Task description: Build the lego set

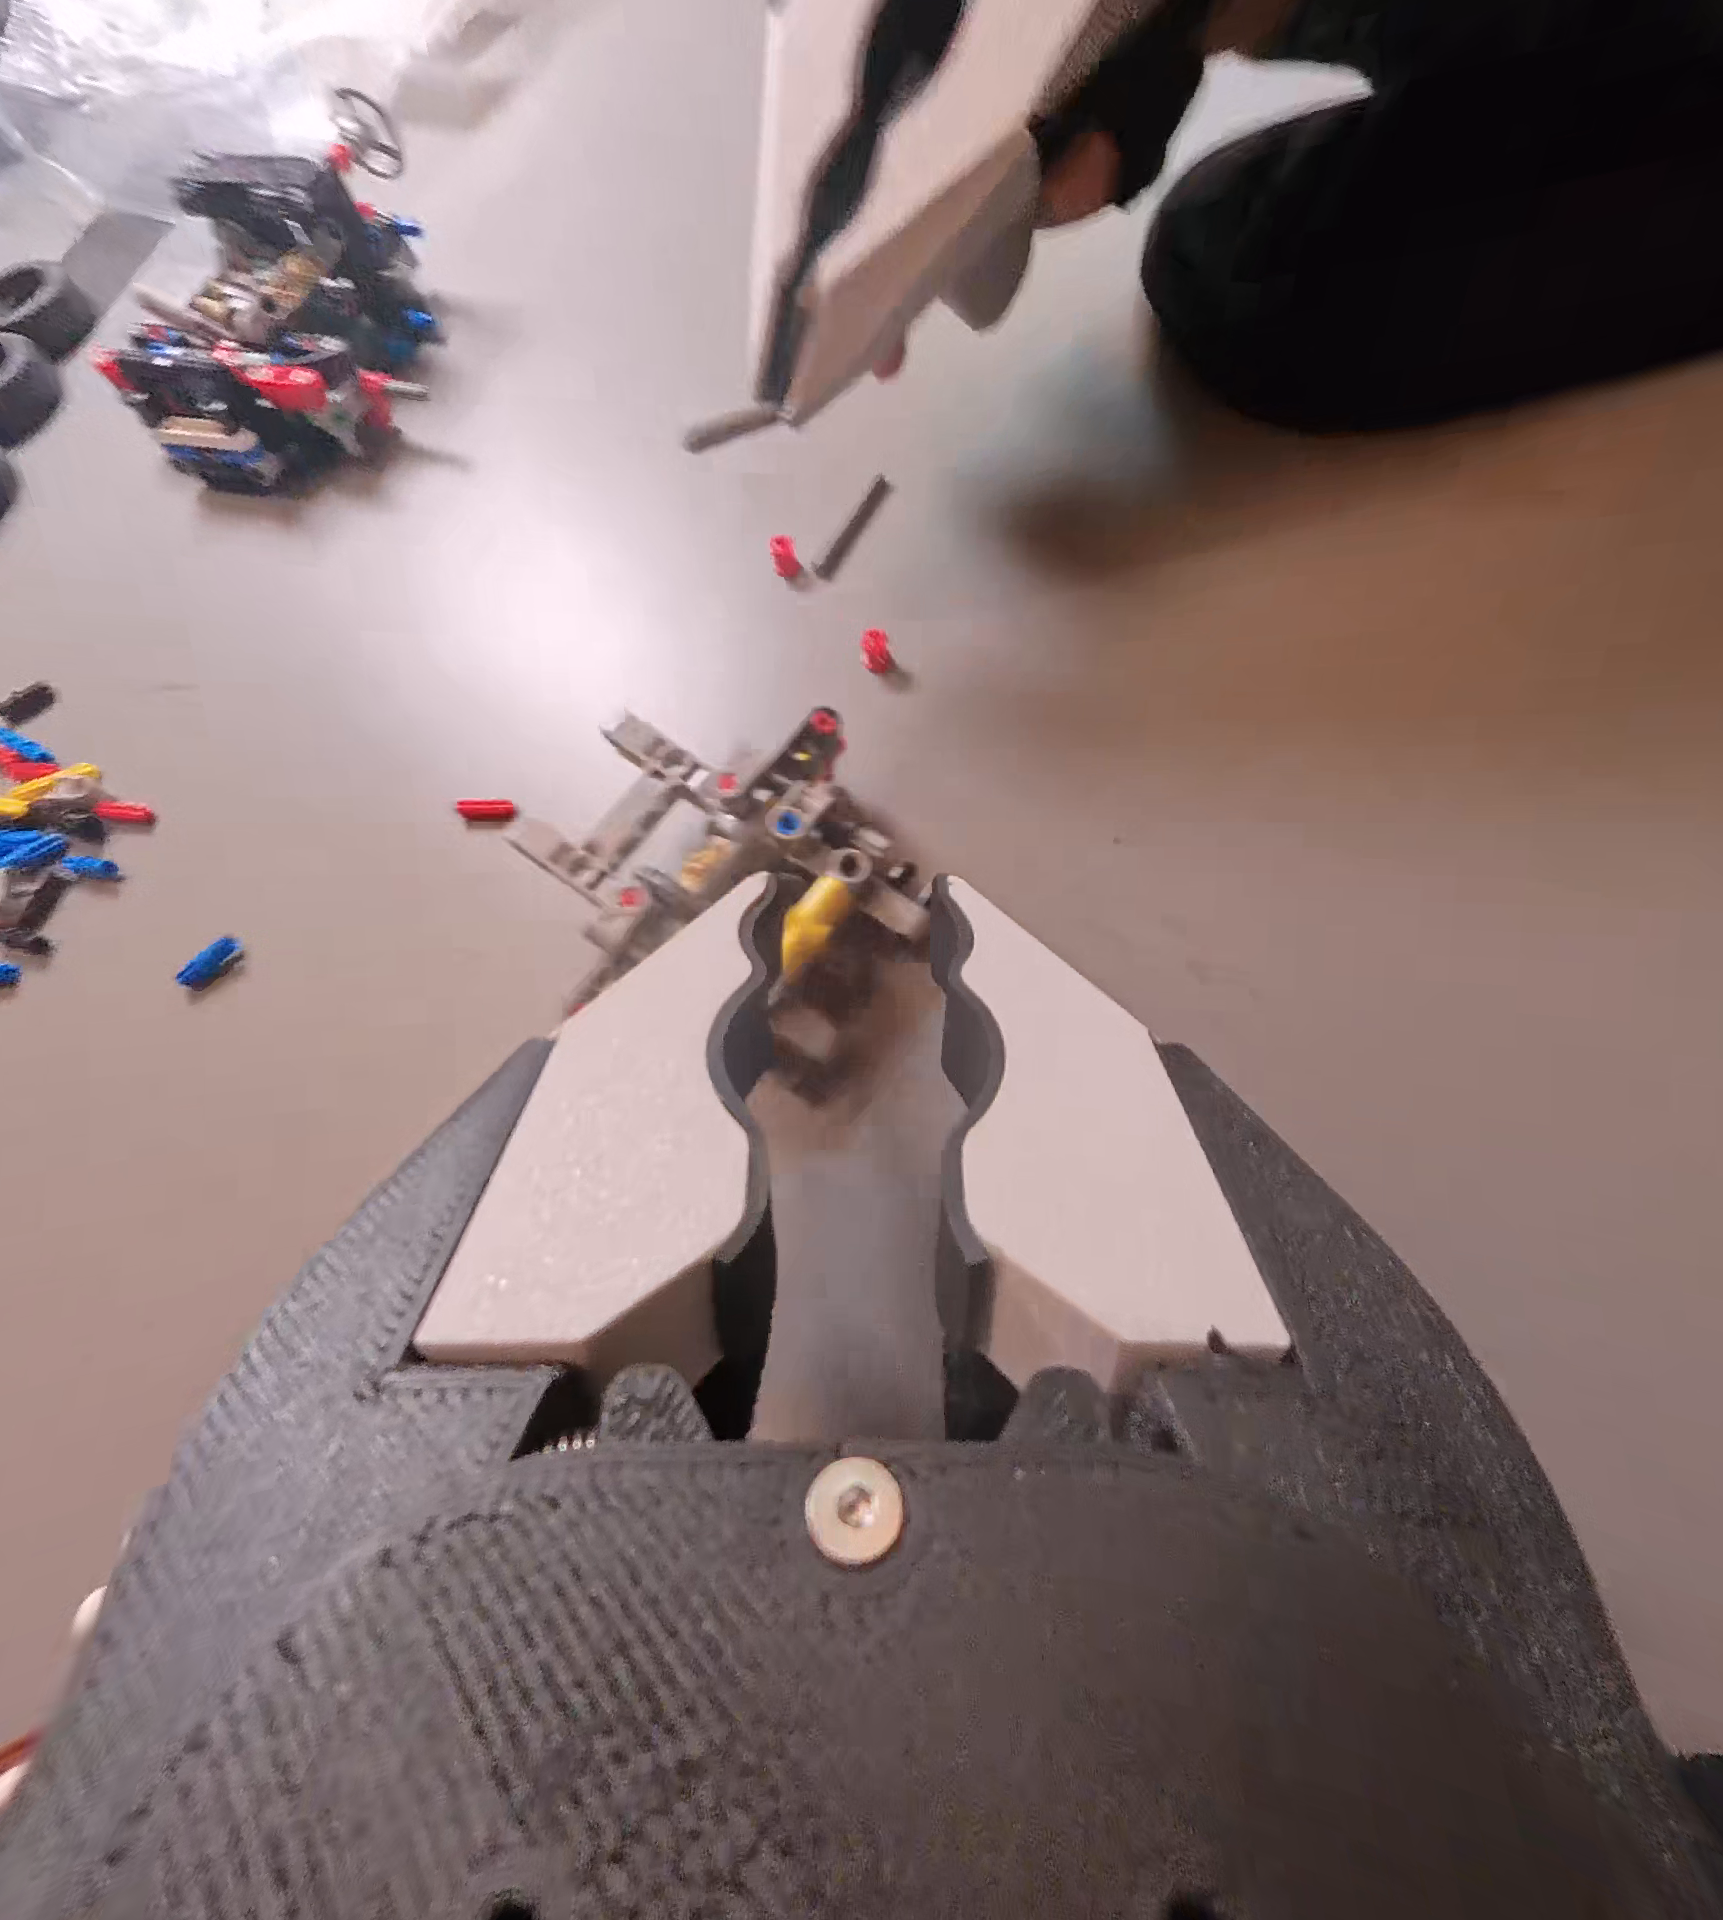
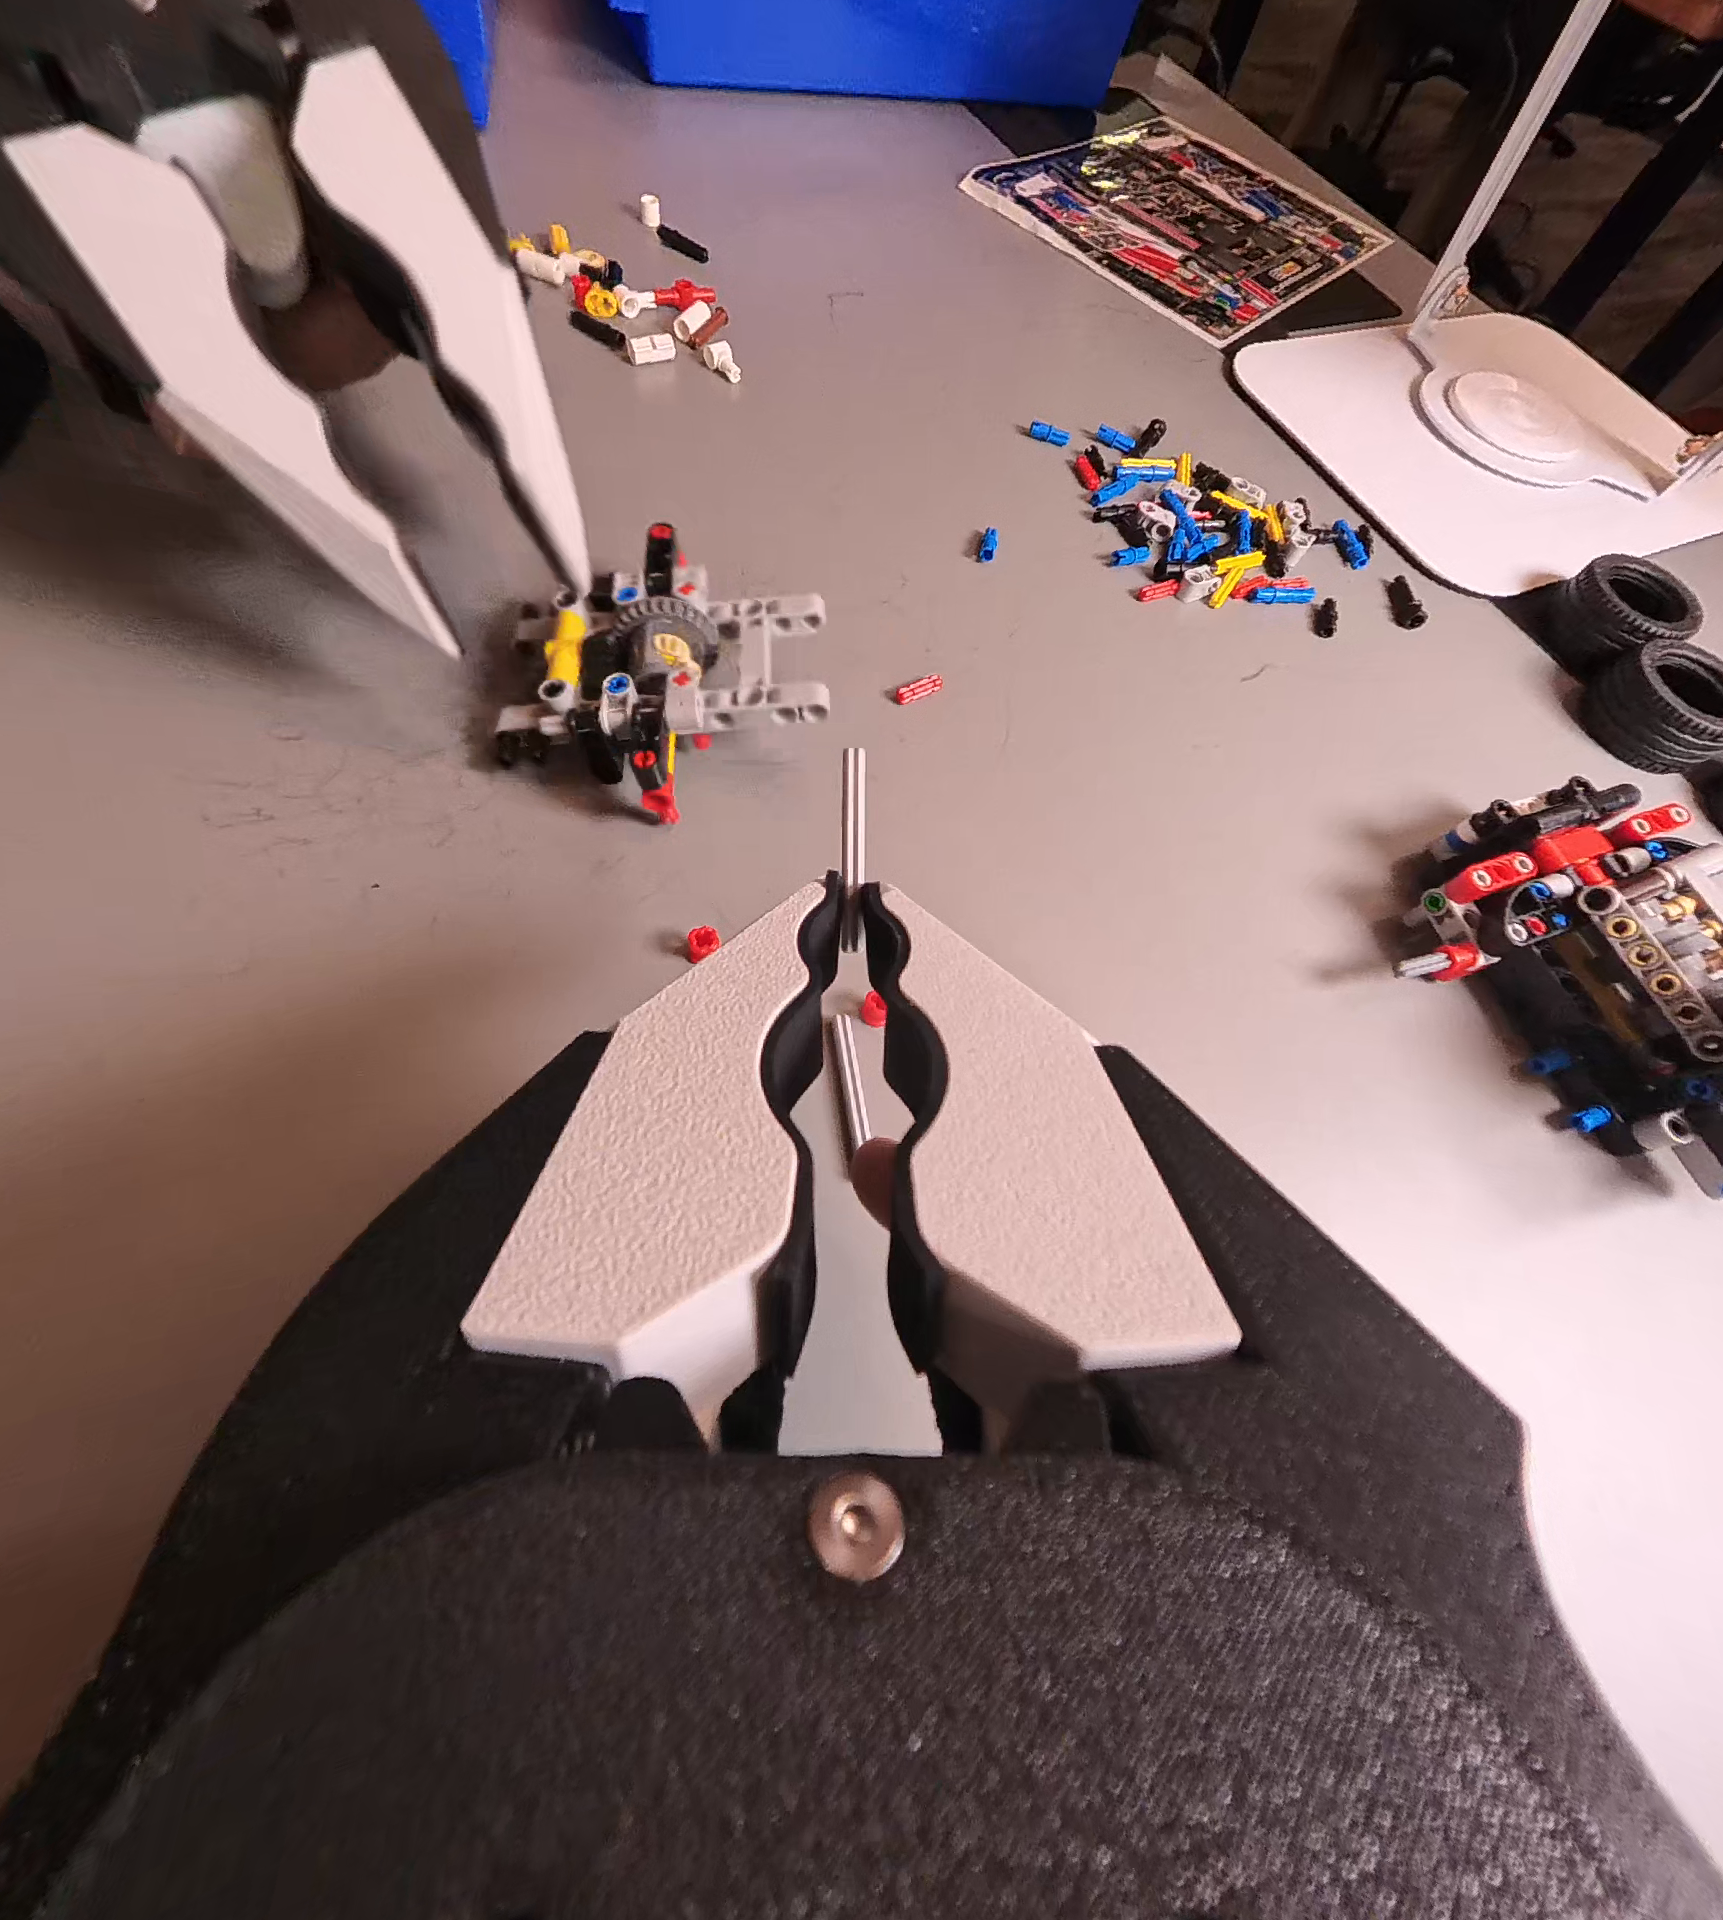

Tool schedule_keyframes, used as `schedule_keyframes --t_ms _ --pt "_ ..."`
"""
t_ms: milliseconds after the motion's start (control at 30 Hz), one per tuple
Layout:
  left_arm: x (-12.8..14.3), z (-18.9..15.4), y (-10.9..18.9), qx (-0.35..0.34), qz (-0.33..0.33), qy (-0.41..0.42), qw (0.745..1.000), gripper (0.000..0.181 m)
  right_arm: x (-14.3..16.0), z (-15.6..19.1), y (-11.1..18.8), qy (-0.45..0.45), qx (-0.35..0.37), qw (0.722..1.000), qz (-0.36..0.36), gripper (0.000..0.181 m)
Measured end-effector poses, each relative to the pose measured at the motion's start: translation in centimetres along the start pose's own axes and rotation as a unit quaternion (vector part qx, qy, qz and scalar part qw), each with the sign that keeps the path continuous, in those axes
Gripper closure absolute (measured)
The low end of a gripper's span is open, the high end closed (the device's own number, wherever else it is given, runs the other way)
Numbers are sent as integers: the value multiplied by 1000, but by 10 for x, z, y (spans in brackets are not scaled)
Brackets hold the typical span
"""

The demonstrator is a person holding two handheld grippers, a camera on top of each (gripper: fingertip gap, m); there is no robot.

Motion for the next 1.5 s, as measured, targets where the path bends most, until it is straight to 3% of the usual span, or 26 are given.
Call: schedule_keyframes --t_ms 100,233,367,567,800,1033,1067,1233,1500 --pt "-2 24 17 -32 -24 27 999 145 1 -1 -1 2 2 1000 1 179" --pt "6 35 20 -26 -9 38 999 133 1 -3 0 1 7 1000 -1 179" --pt "12 29 9 28 20 58 998 117 1 -6 0 -3 10 1000 -2 179" --pt "14 33 4 125 2 135 983 115 3 -3 0 1 6 1000 -1 179" --pt "20 31 -6 162 12 170 972 136 4 3 -1 9 -3 1000 -2 179" --pt "15 36 -3 96 1 140 986 145 5 6 -2 13 -9 1000 -2 179" --pt "11 38 -1 83 -7 130 988 158 5 6 -2 14 -8 1000 -3 179" --pt "4 46 8 4 -7 72 997 159 5 6 -3 12 -6 1000 -6 179" --pt "6 40 9 21 -21 82 996 159 6 9 -4 14 -9 1000 -3 178"
Point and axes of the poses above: each gripper's, where its closed fingertips meet, y back along the fingers, x out of its underside, z = x × y across the jaws, the point moved 1 cm from there along y, back along the fingers, and after that the axes turned 14 degrees about x, right-handed, at the moved point
